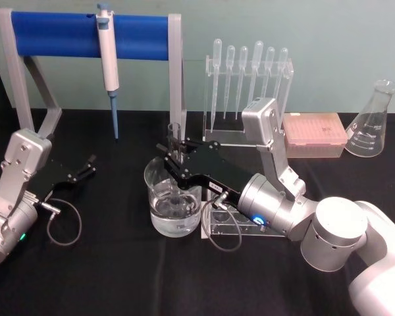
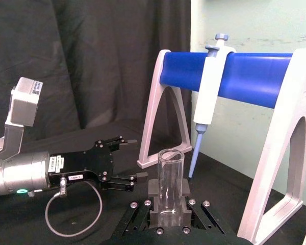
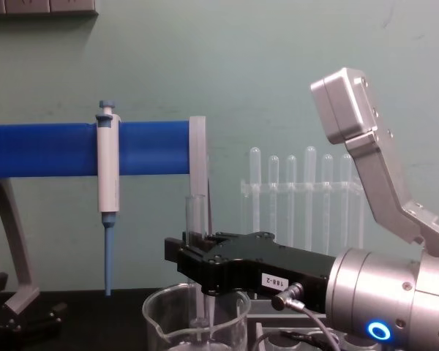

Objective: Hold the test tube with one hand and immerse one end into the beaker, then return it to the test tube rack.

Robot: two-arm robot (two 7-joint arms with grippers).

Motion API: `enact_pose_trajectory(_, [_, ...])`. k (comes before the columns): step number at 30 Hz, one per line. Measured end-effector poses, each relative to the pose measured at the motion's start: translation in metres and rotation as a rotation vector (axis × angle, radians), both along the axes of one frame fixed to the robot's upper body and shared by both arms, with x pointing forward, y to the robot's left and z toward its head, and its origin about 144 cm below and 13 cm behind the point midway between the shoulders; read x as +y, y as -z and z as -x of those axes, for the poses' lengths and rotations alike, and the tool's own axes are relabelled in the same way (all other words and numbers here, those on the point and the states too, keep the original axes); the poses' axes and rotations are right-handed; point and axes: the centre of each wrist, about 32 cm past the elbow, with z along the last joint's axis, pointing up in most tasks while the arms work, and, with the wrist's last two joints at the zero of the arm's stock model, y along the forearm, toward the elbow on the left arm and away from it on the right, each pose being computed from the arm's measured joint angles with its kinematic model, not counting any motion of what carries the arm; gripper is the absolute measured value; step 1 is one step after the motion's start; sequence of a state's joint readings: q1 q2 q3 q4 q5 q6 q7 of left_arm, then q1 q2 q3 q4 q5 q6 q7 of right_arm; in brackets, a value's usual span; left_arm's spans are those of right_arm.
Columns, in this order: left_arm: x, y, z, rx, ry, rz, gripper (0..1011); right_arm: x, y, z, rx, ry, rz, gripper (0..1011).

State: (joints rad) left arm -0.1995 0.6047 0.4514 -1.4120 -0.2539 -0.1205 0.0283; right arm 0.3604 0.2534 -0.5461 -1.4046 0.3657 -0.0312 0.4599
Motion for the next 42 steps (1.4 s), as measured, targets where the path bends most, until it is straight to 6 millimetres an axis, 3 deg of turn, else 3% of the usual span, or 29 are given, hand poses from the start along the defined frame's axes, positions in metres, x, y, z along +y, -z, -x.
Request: enact_pose_trajectory(42, [0.0000,0.0000,0.0000,0.000,0.000,0.000,1000,0.0000,0.0000,0.0000,0.000,0.000,0.000,224])
